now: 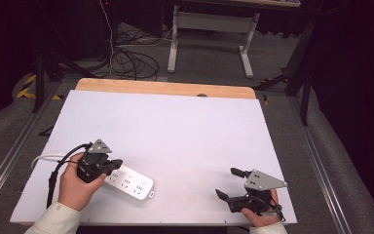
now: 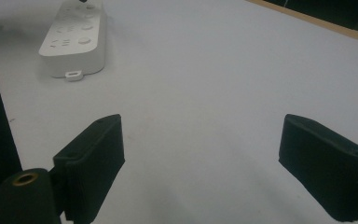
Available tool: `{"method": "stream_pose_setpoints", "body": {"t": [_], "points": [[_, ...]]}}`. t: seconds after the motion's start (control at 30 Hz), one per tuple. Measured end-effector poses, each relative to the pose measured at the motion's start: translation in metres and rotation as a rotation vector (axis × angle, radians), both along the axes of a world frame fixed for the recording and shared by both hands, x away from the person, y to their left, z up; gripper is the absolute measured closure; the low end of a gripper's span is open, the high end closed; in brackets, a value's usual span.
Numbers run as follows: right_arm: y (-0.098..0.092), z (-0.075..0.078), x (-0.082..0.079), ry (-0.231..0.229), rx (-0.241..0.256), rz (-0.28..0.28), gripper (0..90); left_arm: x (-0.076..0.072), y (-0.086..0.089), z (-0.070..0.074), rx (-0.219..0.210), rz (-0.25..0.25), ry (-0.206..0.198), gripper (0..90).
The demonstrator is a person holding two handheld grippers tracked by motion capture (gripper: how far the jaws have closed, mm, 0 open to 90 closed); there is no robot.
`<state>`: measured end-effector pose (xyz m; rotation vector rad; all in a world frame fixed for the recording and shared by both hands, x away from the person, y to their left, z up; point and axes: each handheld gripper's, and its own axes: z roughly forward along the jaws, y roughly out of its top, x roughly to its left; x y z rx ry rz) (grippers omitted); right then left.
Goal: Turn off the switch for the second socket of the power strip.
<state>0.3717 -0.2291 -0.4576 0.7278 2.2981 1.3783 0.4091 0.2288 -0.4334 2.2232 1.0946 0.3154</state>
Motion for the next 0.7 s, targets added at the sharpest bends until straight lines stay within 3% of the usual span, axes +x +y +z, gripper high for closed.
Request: {"method": "stream_pose_setpoints", "body": {"t": [0.4, 0.7], "points": [[0.000, 0.000, 0.000, -0.001, -0.002, 0.000, 14.5, 0.004, -0.009, -0.004, 0.084, 0.010, 0.029, 90.0], [0.000, 0.000, 0.000, 0.000, -0.002, 0.001, 14.6, 0.006, -0.012, -0.007, 0.109, 0.022, 0.069, 90.0]]}}
